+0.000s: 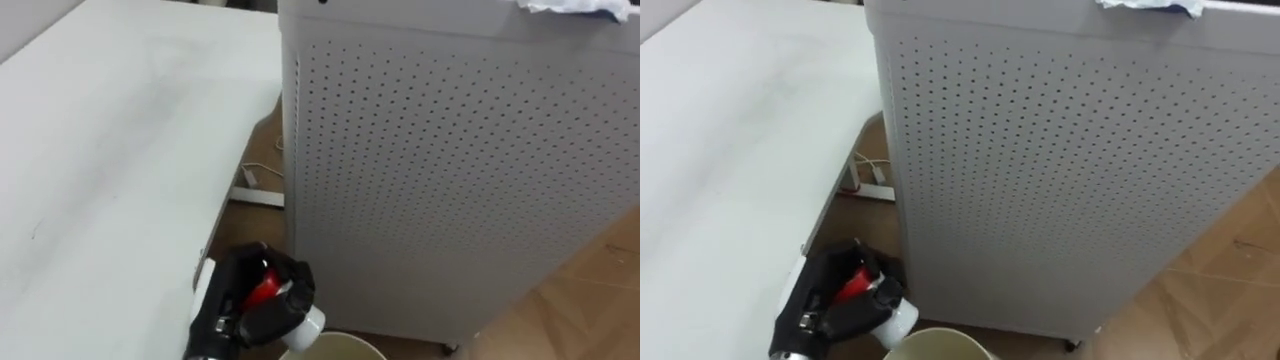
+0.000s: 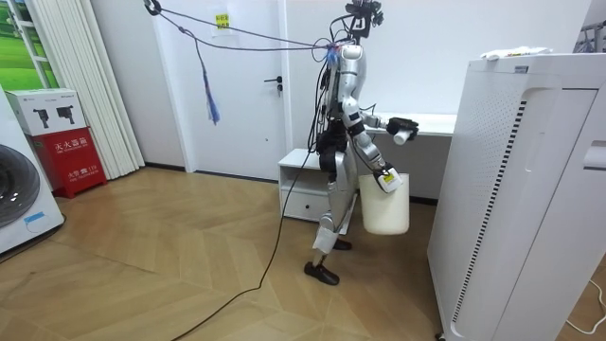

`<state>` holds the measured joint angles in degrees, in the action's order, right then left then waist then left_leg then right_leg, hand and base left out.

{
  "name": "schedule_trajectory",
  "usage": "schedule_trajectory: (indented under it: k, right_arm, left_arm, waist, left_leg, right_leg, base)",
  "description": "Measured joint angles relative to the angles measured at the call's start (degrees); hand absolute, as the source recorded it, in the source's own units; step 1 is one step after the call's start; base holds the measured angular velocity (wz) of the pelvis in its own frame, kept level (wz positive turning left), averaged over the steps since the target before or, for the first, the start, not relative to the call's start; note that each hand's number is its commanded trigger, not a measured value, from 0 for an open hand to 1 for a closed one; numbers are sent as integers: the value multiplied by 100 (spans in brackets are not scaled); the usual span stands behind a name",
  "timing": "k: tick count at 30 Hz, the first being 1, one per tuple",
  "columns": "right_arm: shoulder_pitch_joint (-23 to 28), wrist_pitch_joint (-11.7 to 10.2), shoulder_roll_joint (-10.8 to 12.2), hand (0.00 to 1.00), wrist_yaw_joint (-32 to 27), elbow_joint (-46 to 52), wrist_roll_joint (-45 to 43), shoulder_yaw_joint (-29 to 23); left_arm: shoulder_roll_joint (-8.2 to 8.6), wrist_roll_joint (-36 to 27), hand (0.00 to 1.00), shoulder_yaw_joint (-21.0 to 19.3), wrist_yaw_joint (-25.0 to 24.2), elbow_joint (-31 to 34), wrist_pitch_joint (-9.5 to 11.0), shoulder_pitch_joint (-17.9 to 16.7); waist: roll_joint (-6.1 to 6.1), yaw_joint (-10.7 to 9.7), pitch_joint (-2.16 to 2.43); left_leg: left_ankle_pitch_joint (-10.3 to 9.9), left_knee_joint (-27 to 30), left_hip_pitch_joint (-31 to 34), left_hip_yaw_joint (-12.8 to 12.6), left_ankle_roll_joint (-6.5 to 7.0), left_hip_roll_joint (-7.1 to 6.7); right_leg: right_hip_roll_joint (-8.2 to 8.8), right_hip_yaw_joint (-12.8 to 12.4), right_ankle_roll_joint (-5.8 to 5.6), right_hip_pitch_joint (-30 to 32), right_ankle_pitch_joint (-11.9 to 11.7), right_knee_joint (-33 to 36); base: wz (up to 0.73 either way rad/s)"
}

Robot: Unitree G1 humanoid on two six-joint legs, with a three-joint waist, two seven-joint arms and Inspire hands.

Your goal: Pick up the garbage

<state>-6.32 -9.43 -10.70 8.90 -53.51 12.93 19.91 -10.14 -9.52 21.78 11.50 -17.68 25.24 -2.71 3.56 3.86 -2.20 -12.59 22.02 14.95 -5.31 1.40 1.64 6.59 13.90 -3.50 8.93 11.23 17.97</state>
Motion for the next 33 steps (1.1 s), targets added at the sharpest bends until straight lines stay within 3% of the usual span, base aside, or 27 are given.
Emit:
schedule_trajectory:
  k: [5,9,10,11,12,16,27,33]
  right_arm:
    - [-150,-46,1,100,-20,-41,1,-46]
    - [-236,-48,-4,100,-70,-34,0,-138]
    - [-236,-48,-4,100,-70,-32,0,-159]
    - [-232,-48,-5,100,-70,-32,0,-229]
    - [-230,-48,-13,100,-67,-32,0,-294]
    - [-254,-48,-38,100,-72,-31,0,-328]
    - [-202,-46,-5,100,-81,-9,-110,-324]
    - [-100,-41,-125,100,-122,-4,-230,-317]
  left_arm:
    - [111,-1,100,25,-275,-123,-78,127]
    - [185,8,100,117,-510,-181,-261,212]
    - [199,9,65,120,-554,-190,-273,214]
    - [203,9,55,129,-621,-239,-278,217]
    - [210,8,0,138,-682,-342,-284,226]
    - [129,12,0,173,-793,-443,-406,222]
    - [65,65,0,172,-1109,-437,-416,252]
    - [15,165,0,243,-1126,-427,-420,179]
  waist:
    - [-60,-46,-1]
    - [-115,-74,9]
    - [-124,-83,6]
    - [-145,-101,0]
    - [-168,-119,7]
    - [-199,-207,8]
    - [-229,-257,28]
    - [-235,-253,32]
  left_leg:
    - [1,21,60,-114,33,-12]
    - [13,-36,81,-222,56,-14]
    - [13,-40,81,-230,57,-14]
    - [14,-43,81,-235,58,-15]
    - [16,-50,80,-242,61,-19]
    - [18,-73,80,-262,64,-26]
    - [25,-40,36,-401,77,-29]
    - [26,-86,-33,-408,78,-24]
  right_leg:
    - [49,-89,0,154,0,111]
    - [78,-134,0,288,0,185]
    - [79,-134,1,295,0,183]
    - [83,-135,1,300,0,184]
    - [90,-138,0,309,0,185]
    - [95,-159,0,331,0,185]
    - [117,-325,0,411,0,282]
    - [98,-324,0,353,0,266]
  base:
    - [-15]
    - [-15]
    - [-6]
    - [-4]
    - [0]
    - [-1]
    - [-8]
    - [0]
